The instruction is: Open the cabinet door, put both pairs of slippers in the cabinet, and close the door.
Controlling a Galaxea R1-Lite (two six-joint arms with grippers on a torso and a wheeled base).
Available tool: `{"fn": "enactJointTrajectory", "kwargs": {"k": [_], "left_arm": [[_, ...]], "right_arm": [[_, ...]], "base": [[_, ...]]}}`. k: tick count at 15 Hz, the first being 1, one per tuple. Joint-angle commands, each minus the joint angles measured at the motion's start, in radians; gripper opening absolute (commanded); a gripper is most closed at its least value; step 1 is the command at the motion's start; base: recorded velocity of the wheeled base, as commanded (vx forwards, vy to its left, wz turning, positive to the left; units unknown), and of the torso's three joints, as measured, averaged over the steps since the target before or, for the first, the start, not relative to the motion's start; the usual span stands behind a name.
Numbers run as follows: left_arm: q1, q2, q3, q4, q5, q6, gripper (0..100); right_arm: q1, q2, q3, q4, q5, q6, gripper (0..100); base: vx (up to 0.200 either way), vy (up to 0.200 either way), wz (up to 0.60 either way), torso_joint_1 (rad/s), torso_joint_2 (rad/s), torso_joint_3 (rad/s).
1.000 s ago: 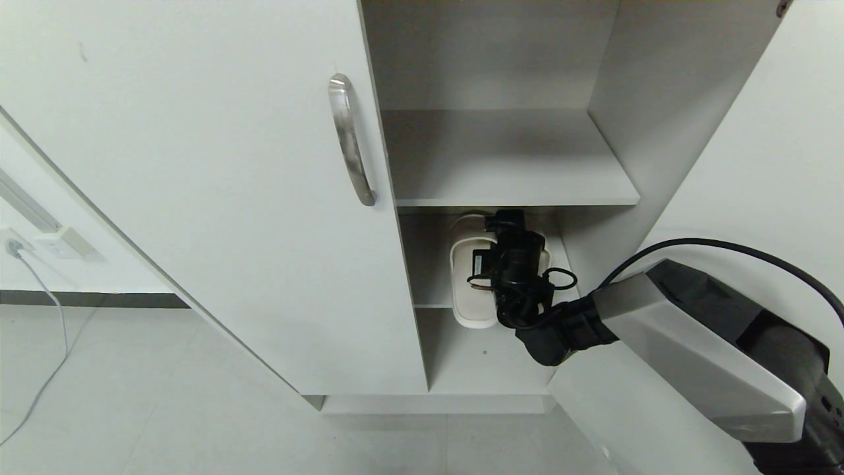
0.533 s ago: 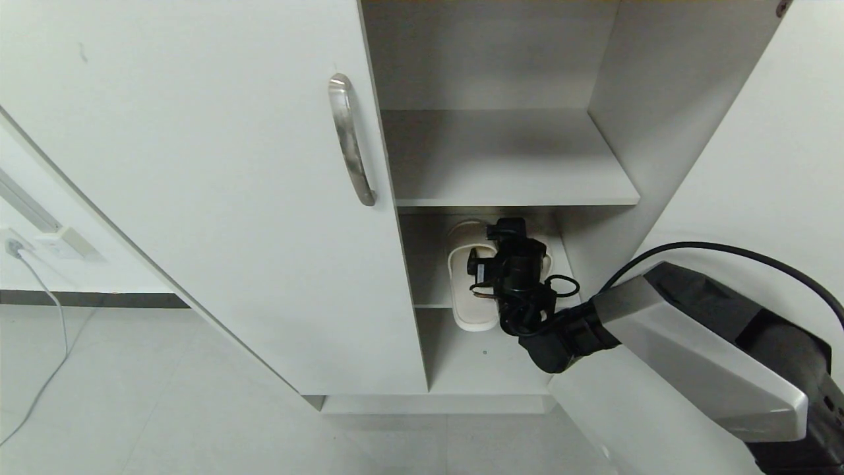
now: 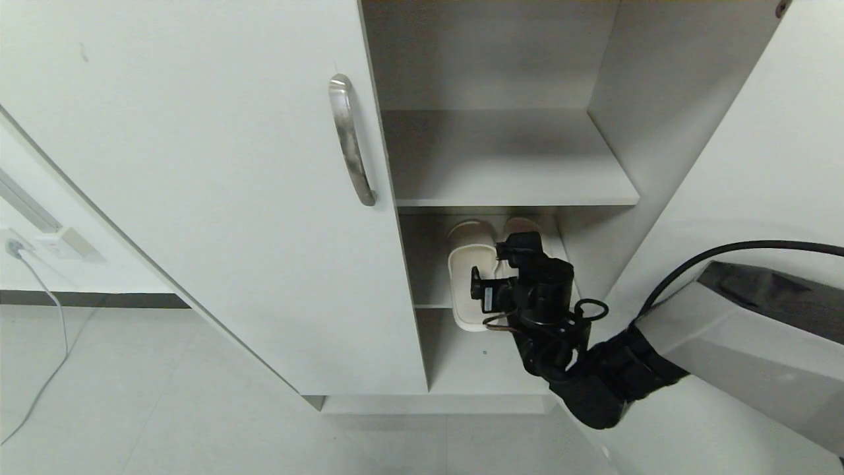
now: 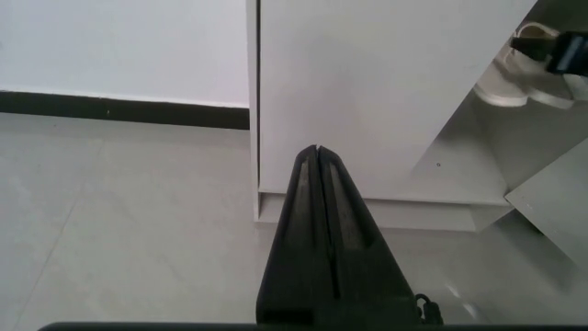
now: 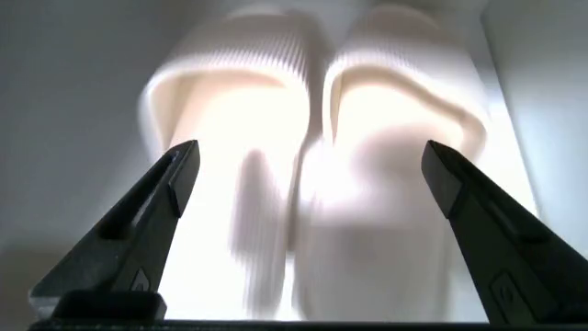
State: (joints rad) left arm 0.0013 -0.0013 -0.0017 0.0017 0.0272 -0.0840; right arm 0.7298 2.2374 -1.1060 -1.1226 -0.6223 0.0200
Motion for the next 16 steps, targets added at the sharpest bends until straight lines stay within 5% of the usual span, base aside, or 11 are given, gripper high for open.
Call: {"fn": "enactJointTrajectory", "kwargs": {"k": [1,7,13,16], "left_arm": [[0.0,0.001,0.0,0.0,0.0,0.0,0],[0.0,0.001,0.0,0.0,0.0,0.0,0],[0.0,0.001,0.0,0.0,0.0,0.0,0],[0.0,0.001,0.0,0.0,-0.003,0.0,0]], "right_arm": [[0.069,-0.162,0.284,-0.105,0.015,0.005,100],[0.095,-0.173,0.41,-0.203,0.027,0.003,100],[0.106,-0.17,0.416,-0.203,0.024,0.0,100],[0.109,-0.164,0.419,-0.203,0.024,-0.002,100]], "base": [[0.0,0.0,0.0,0.0,0.0,0.0],[0.0,0.0,0.0,0.0,0.0,0.0],[-0.2,0.0,0.0,0.002,0.0,0.004],[0.0,0.0,0.0,0.0,0.0,0.0]]}}
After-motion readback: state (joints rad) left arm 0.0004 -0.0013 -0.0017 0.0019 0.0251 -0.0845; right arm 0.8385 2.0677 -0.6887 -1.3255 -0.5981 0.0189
